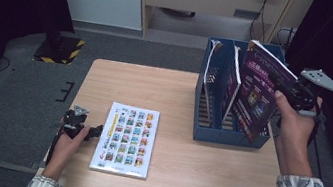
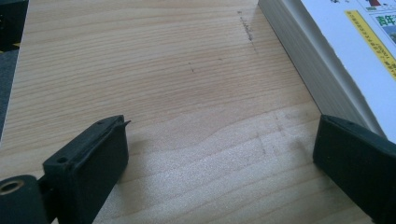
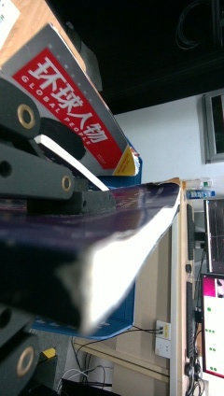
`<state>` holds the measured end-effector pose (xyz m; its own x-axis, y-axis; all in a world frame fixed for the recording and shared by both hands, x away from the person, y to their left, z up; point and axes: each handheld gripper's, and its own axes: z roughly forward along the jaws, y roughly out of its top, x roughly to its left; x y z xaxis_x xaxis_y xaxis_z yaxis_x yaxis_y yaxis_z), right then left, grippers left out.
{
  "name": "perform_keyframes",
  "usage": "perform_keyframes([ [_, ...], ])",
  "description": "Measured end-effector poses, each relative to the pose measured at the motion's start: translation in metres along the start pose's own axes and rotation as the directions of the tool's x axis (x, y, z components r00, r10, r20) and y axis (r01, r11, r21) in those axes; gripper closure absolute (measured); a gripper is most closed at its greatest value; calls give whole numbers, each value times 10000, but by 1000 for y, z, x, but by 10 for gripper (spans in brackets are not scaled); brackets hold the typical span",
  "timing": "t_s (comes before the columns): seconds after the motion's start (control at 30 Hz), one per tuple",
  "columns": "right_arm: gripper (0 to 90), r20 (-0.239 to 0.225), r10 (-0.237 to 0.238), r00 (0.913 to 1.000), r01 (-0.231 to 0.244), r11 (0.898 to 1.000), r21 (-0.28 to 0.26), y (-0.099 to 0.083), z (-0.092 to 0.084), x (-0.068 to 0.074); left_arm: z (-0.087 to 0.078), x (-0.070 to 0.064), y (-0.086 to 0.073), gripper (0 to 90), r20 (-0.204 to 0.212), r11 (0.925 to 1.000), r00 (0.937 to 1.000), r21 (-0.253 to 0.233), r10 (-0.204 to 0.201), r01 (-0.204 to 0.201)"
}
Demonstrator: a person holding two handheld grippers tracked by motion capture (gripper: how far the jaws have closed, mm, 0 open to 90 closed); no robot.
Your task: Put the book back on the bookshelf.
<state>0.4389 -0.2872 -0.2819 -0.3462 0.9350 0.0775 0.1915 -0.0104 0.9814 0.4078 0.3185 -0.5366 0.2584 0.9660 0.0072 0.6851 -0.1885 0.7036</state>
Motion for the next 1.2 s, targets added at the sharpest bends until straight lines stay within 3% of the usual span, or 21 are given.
perform_keyframes([
  [1.2,841,549,-131,9984,140,9998,-156,-5,50,5,0,0,0,27,5,10000,10000,7,18,-18],
])
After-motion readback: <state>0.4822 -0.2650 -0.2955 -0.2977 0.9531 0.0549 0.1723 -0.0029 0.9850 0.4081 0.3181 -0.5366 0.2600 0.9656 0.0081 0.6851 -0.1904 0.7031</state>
